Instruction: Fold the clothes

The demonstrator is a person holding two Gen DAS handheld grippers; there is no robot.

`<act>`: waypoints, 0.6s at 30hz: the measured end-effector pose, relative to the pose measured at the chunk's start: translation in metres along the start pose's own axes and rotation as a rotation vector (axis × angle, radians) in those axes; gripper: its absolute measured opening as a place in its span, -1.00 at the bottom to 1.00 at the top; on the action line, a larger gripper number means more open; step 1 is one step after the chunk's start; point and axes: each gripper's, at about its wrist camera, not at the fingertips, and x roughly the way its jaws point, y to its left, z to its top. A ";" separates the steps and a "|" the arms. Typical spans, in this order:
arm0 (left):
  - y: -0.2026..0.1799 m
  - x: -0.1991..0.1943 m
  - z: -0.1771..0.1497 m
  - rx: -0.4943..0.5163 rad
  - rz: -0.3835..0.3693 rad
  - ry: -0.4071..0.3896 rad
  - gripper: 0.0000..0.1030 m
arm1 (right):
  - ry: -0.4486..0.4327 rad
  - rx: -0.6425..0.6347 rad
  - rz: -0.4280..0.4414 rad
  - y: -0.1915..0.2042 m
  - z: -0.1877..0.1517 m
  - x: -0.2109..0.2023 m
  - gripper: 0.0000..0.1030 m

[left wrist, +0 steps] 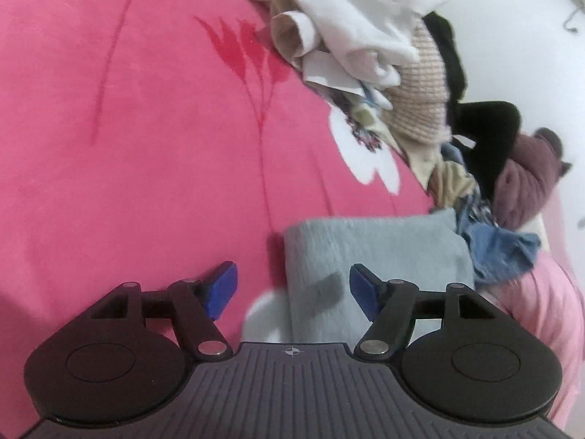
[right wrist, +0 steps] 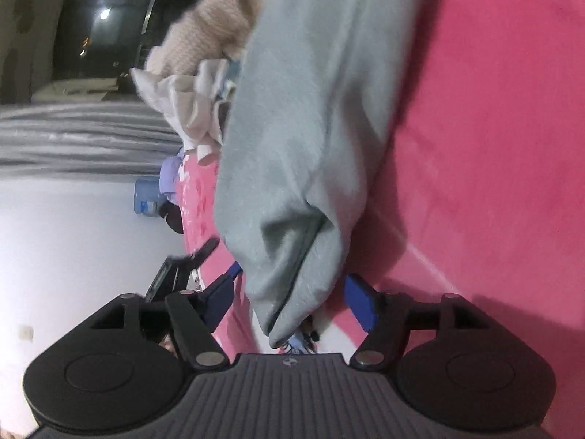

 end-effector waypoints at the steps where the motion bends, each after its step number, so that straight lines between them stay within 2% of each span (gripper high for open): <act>1: -0.001 0.004 0.002 -0.006 -0.003 -0.005 0.33 | -0.005 0.011 -0.004 -0.002 0.000 0.006 0.39; 3: -0.003 0.011 0.005 -0.017 -0.009 -0.014 0.30 | -0.017 0.031 -0.005 -0.007 0.000 0.016 0.39; 4: -0.003 0.015 0.007 -0.023 -0.012 -0.018 0.14 | -0.026 0.040 0.006 -0.009 0.001 0.020 0.39; 5: -0.004 0.018 0.009 -0.029 -0.015 -0.023 -0.15 | -0.038 0.046 0.013 -0.010 0.002 0.023 0.28; 6: -0.005 0.022 0.011 -0.034 -0.018 -0.027 -0.19 | -0.046 0.041 0.016 -0.010 0.002 0.025 0.10; 7: -0.006 0.026 0.012 -0.040 -0.021 -0.032 -0.35 | -0.050 0.029 0.020 -0.009 0.002 0.027 -0.02; 8: -0.007 0.029 0.014 -0.046 -0.024 -0.036 -0.55 | -0.052 0.013 0.020 -0.007 0.002 0.029 -0.30; 9: -0.008 0.029 0.016 -0.054 -0.032 -0.046 -0.64 | -0.054 -0.009 0.015 -0.004 0.002 0.029 -0.45; 10: -0.008 0.025 0.017 -0.075 -0.057 -0.065 -0.77 | -0.060 -0.034 0.010 0.000 0.002 0.028 -0.49; 12: -0.009 0.016 0.021 -0.085 -0.089 -0.118 -0.81 | -0.082 -0.091 0.003 0.007 0.002 0.023 -0.54; 14: -0.004 0.019 0.024 -0.068 -0.046 -0.125 -0.84 | -0.079 -0.098 -0.008 0.005 0.002 0.023 -0.54; 15: -0.001 0.022 0.025 -0.060 -0.021 -0.124 -0.84 | -0.067 -0.073 -0.017 0.000 0.002 0.024 -0.45; 17: 0.009 0.030 0.026 -0.061 0.024 -0.092 -0.81 | -0.043 -0.022 -0.034 -0.011 0.002 0.026 -0.44; 18: 0.011 0.028 0.026 -0.067 0.027 -0.095 -0.80 | -0.036 -0.009 -0.037 -0.013 0.002 0.024 -0.36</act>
